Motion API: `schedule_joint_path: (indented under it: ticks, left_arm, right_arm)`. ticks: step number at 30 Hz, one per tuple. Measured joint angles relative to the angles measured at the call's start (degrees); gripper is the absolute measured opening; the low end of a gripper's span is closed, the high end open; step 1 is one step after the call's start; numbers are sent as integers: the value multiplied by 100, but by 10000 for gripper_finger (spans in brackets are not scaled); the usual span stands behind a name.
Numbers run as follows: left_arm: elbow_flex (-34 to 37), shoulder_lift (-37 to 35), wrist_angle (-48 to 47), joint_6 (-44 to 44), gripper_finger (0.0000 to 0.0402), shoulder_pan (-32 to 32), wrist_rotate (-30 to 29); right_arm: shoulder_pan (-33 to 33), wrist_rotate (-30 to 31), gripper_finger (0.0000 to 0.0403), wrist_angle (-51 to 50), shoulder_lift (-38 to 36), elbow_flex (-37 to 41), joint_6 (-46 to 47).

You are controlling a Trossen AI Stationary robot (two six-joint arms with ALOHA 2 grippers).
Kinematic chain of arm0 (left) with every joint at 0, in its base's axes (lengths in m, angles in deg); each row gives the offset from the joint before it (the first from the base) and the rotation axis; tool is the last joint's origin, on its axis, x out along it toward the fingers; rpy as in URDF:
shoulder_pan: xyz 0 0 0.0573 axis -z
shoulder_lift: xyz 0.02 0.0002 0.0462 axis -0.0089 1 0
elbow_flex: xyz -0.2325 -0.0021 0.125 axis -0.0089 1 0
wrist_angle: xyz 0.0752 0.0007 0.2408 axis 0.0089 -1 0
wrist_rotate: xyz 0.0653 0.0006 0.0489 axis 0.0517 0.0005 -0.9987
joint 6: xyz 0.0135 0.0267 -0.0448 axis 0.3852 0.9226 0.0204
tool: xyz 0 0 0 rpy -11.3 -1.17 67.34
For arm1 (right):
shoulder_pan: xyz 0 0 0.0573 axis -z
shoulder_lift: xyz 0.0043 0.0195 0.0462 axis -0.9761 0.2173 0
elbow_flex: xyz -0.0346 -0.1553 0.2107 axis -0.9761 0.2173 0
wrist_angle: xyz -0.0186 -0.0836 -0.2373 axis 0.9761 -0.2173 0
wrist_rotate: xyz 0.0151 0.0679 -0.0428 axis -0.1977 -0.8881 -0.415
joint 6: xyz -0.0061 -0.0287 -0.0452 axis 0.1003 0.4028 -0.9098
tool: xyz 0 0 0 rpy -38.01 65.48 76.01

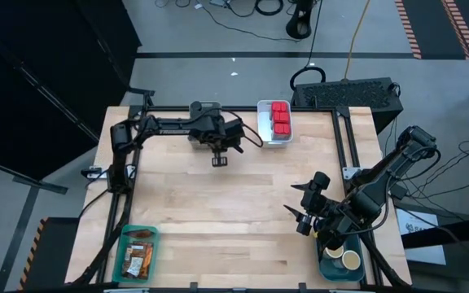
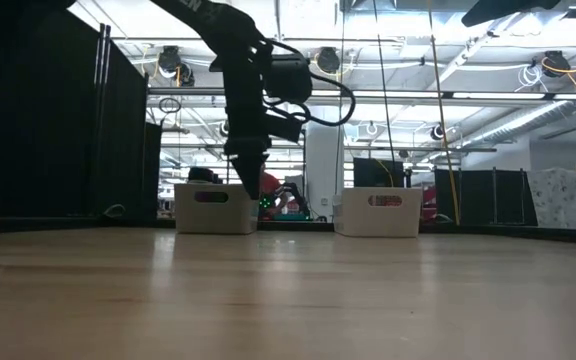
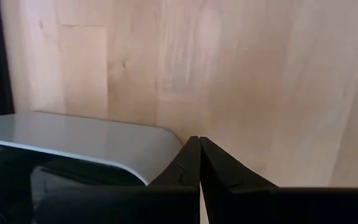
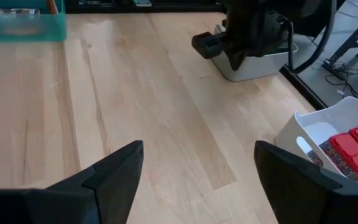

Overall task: Sort spices by type
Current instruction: Adjust the gray bin

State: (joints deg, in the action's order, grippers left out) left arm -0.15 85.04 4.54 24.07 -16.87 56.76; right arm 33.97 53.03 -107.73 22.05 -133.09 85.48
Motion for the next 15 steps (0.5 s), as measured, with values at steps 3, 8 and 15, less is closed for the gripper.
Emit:
schedule_joint_path:
  ticks: [3,8,15]
  left_arm:
    - [0,0,50,4,3,-39,-72]
    - [0,0,98,35,3,-64,-187]
    - [0,-1,108,154,3,-54,-257]
  right_arm:
    - [-1,-1,290,0,0,0,0]
    - [-1,0,290,0,0,0,-2]
    - [1,0,290,-2,0,0,-2]
